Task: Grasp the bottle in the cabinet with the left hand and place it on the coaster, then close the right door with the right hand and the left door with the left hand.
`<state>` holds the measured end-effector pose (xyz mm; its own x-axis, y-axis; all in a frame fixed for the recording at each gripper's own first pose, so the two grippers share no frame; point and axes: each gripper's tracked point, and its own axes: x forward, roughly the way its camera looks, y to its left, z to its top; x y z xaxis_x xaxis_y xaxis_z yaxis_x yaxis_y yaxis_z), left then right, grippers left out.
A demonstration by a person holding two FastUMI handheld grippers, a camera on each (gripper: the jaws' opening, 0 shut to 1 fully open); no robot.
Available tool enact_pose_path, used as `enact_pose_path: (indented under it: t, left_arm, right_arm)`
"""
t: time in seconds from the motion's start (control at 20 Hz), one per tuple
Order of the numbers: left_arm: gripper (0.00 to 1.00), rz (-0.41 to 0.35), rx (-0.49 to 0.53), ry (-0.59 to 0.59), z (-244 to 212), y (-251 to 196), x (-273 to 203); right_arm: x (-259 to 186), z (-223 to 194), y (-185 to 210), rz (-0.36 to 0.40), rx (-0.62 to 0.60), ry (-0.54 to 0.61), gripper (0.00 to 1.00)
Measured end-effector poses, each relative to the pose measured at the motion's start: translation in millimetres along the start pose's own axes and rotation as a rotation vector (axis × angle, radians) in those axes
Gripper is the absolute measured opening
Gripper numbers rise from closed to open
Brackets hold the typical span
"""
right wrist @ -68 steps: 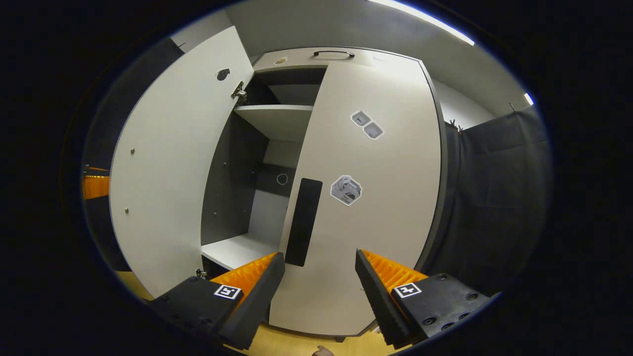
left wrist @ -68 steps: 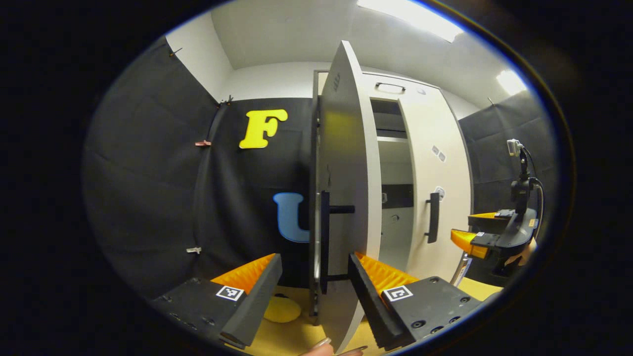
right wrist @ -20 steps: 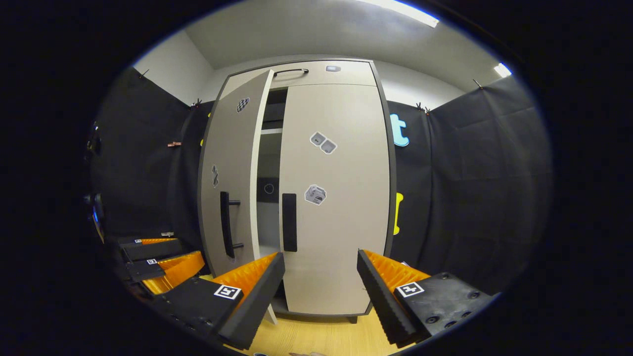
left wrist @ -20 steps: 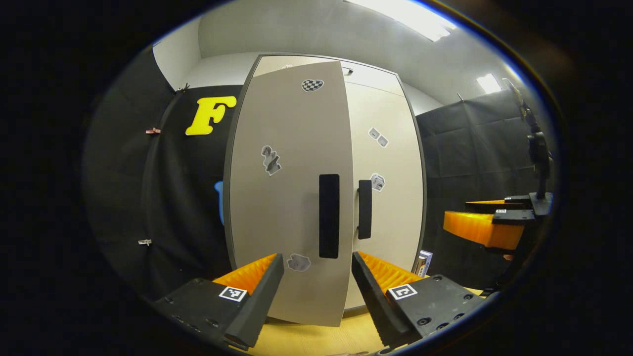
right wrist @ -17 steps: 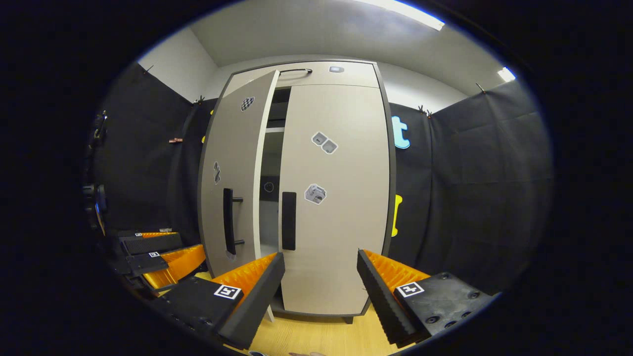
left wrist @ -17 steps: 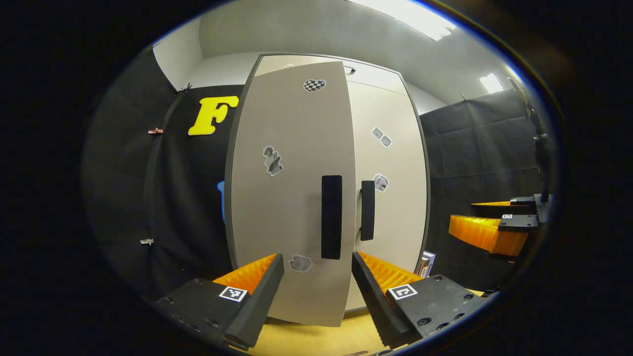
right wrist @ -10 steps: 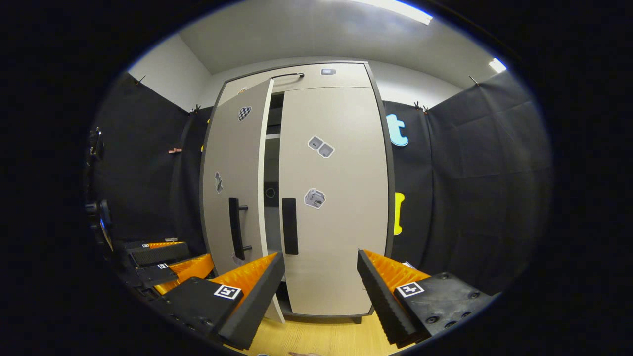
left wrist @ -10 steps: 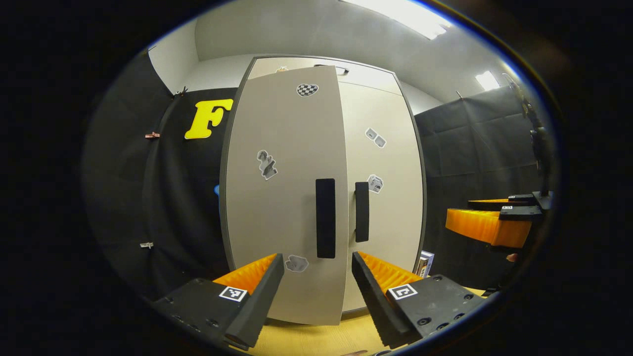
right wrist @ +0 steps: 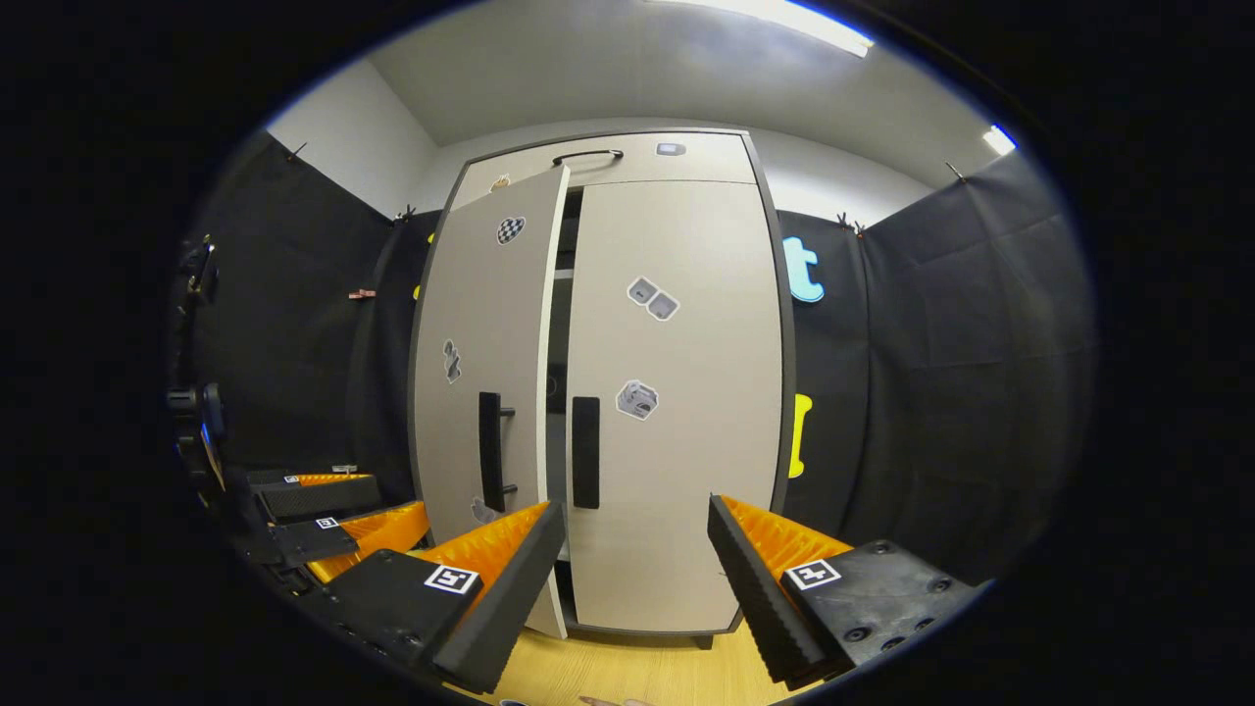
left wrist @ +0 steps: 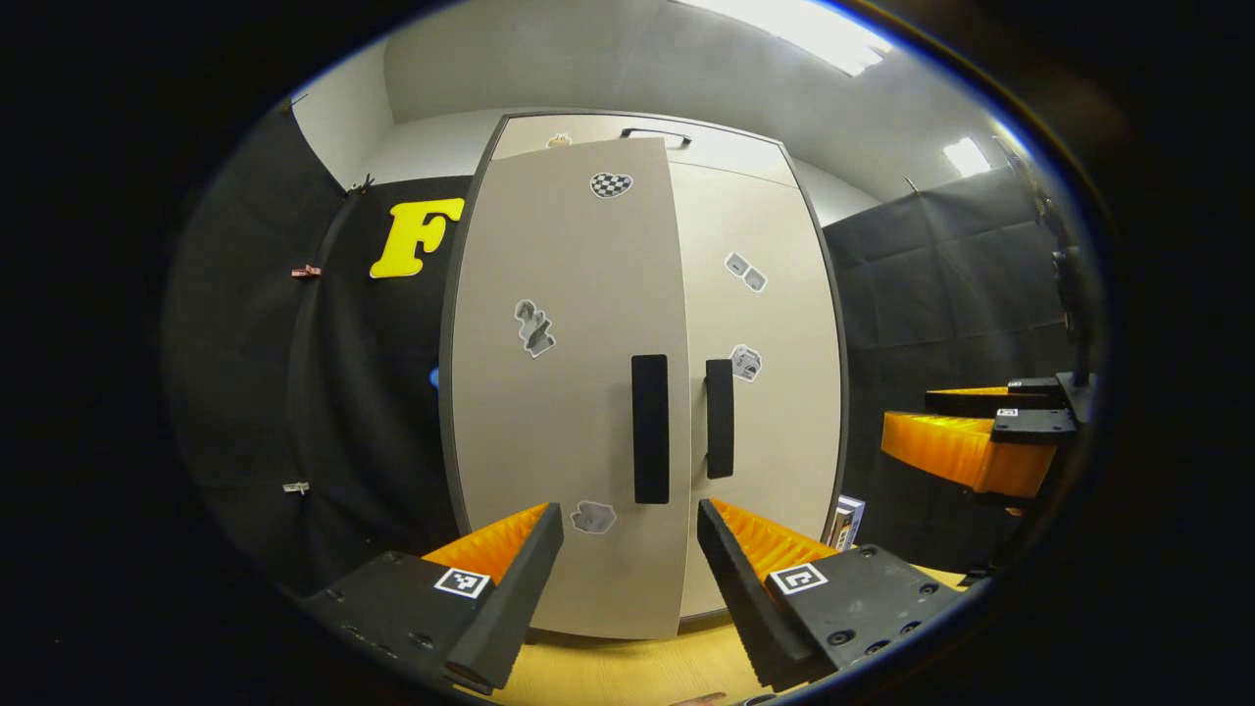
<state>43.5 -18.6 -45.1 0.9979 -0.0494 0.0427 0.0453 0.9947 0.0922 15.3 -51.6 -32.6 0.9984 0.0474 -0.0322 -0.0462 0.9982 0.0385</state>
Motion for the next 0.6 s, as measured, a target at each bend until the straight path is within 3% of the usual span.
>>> enact_pose_path:
  t: [0.6]
  left_arm:
    - [0.88, -0.002, 0.018, 0.0, -2.6, -0.4, -0.4]
  right_arm:
    - [1.6, -3.9, 1.3, 0.0, -0.029, -0.002, 0.97]
